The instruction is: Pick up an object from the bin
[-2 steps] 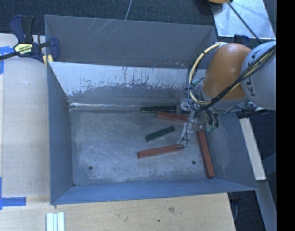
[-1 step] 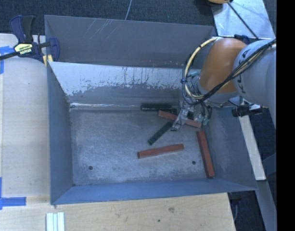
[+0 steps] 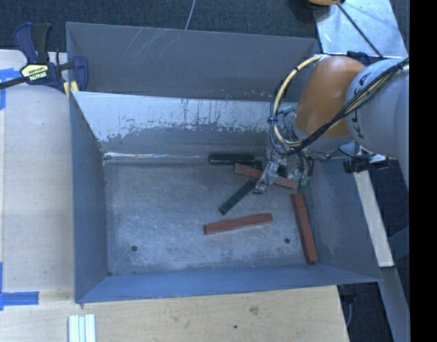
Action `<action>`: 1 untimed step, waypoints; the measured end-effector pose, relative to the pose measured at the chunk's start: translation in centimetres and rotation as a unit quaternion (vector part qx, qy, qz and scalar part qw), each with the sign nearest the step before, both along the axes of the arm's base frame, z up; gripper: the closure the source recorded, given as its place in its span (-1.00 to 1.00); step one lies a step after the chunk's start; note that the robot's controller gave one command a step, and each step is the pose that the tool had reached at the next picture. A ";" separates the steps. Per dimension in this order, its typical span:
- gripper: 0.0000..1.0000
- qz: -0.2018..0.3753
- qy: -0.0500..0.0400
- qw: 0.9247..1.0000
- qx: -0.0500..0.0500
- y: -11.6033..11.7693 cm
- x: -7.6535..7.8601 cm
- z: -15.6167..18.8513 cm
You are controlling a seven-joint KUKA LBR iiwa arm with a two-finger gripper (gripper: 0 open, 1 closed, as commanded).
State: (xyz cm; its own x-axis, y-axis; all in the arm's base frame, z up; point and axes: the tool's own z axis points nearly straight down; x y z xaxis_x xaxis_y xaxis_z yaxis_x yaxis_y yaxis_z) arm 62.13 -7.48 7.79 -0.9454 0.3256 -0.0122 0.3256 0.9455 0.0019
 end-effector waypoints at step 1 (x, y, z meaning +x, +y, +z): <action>1.00 0.052 0.000 0.999 0.000 3.4 -2.3 19.6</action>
Offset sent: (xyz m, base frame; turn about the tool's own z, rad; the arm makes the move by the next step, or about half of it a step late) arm 0.0000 0.0000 0.0000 0.0000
